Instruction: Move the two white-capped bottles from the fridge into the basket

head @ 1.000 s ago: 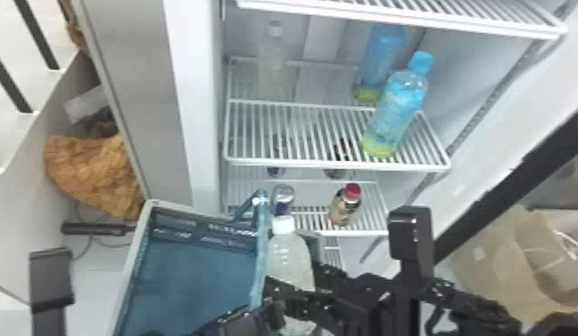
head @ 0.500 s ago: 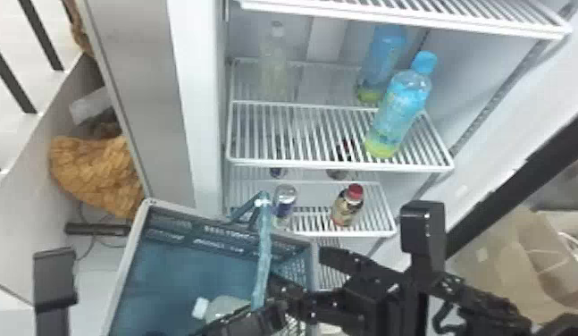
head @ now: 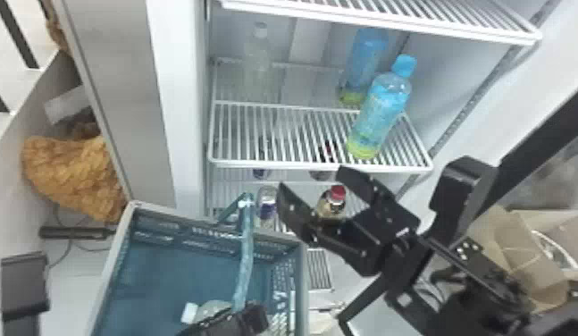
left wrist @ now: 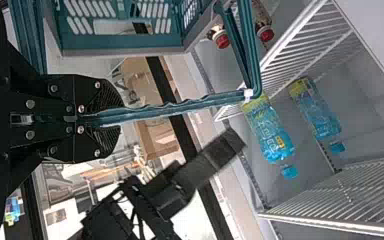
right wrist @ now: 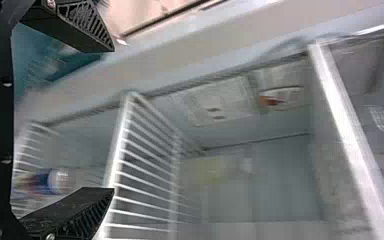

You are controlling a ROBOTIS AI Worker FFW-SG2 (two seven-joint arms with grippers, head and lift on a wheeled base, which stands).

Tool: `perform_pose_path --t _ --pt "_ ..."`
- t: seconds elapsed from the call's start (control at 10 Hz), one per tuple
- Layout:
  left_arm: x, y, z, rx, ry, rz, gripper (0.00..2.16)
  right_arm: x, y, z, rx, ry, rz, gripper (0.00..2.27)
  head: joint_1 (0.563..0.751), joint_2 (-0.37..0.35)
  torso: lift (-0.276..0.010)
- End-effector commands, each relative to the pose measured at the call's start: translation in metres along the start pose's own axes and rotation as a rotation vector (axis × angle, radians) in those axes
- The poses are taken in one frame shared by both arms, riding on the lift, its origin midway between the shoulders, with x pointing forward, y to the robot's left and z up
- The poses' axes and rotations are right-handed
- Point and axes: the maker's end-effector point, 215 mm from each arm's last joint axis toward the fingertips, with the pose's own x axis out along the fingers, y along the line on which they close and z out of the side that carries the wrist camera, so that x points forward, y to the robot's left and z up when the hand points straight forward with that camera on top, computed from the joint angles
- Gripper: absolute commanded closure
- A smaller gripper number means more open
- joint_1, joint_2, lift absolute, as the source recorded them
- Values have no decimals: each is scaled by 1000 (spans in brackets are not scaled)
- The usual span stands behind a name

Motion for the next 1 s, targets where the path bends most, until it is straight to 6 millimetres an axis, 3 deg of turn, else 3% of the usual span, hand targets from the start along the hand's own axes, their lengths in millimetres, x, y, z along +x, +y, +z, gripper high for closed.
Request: perform_pose_path --t 0.0,0.2,0.4,0.9 --pt "0 0 -1 1 4 -1 1194 17 -3 19 -11 -86 12 32 695 -218 0" --pt "2 5 -6 2 26 11 1194 33 -13 44 -49 -203 -16 30 695 -204 0" --pt "2 4 -9 2 38 9 1194 41 -24 55 -92 -243 -48 1 695 -201 0" --pt "3 7 -14 0 57 11 1194 79 -62 52 -163 -225 -106 -2 695 -220 0"
